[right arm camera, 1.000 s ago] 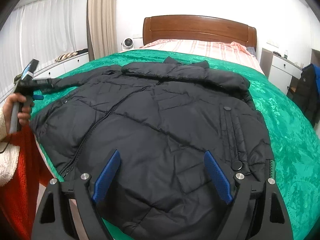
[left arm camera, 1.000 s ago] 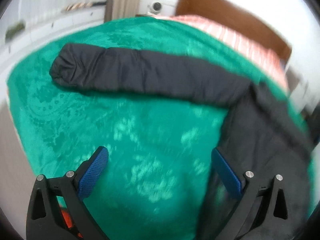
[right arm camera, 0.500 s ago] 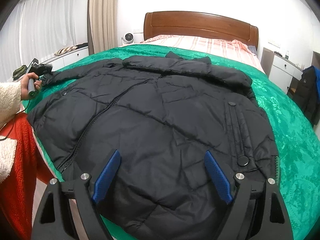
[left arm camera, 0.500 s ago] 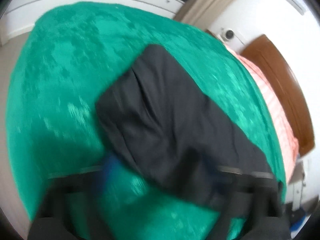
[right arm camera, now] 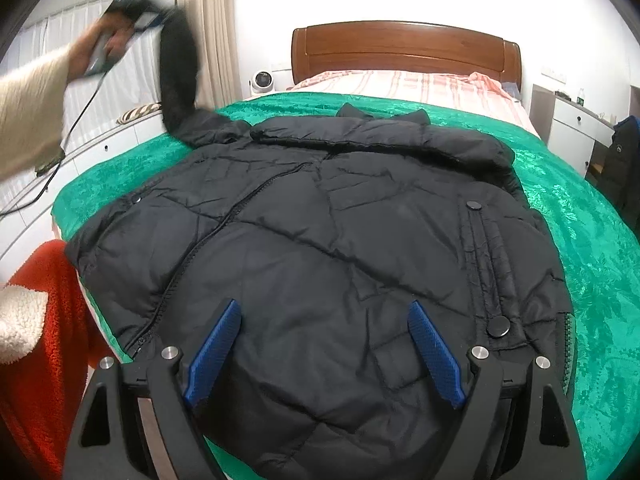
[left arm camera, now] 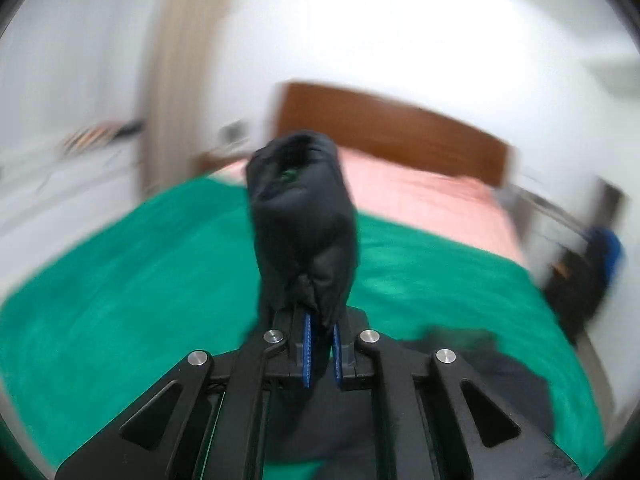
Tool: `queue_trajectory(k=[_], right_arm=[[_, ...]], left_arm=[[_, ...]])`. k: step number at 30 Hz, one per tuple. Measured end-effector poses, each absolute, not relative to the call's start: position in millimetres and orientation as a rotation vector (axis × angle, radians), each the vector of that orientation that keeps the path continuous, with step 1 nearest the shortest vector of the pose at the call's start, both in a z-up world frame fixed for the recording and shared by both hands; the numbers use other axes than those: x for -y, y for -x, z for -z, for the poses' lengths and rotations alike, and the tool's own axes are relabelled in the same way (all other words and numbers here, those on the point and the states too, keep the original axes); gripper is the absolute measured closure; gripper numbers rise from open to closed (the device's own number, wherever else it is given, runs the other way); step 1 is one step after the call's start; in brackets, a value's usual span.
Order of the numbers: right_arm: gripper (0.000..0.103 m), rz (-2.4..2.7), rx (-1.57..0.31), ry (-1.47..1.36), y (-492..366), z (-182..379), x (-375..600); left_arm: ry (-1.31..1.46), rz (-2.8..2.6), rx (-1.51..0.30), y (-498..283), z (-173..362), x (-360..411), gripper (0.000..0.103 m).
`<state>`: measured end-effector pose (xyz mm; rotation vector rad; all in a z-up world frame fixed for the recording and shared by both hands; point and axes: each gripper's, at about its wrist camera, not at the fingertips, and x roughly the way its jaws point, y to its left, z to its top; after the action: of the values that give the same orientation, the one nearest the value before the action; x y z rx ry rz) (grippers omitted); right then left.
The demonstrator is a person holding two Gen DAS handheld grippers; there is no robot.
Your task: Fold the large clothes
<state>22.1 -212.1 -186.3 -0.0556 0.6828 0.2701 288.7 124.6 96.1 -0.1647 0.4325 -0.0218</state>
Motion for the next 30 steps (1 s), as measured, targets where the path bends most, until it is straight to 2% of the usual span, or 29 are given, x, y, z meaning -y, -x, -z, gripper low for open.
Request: queue_trajectory(k=[4,7,8,9,10,14,17,20,26,30], right_arm=[[0.018,-0.266,-0.678,0.048,-20.8,184.7,216.3],[0.018,-0.261,-0.677,0.041,-19.8,184.1,219.8],[0.018,-0.260,-0.677,0.036,-19.8,183.8,221.4],[0.018,-0.258,-0.675,0.027,-19.2,182.8,223.9],[0.018,-0.256,-0.672,0.022,-18.2,181.9,225.3],[0.018,-0.247,-0.660,0.010,-12.5,178.0,231.7],[0.018,-0.244,-0.656,0.011,-10.7,176.4,236.0],[0.018,-0.230,-0.651,-0.009,-15.5,175.5,240.8],[0.018,-0.175,-0.641,-0.025,-24.8,169.2,244.7],[0.015,-0.133,-0.587,-0.056,-47.7,146.6,251.7]], left_arm=[[-0.025,0.286,-0.438,-298.2,-100.4,33.3,0.096],[-0.145,0.413,-0.511,-300.4,-64.5,120.7,0.084],[-0.196,0.452,-0.558,-300.7,-41.2,151.4,0.057],[-0.241,0.478,-0.623,-301.9,-17.0,174.7,0.021],[-0.274,0.484,-0.680,-301.9,3.9,187.7,0.011],[-0.362,0.466,-0.821,-292.5,86.6,208.1,0.009],[-0.348,0.418,-0.872,-270.0,114.0,178.1,0.010],[-0.354,0.393,-0.849,-250.5,108.1,139.4,0.010],[-0.409,0.301,-0.727,-187.4,100.5,90.7,0.002],[-0.354,0.213,-0.695,-192.0,118.4,70.7,0.001]])
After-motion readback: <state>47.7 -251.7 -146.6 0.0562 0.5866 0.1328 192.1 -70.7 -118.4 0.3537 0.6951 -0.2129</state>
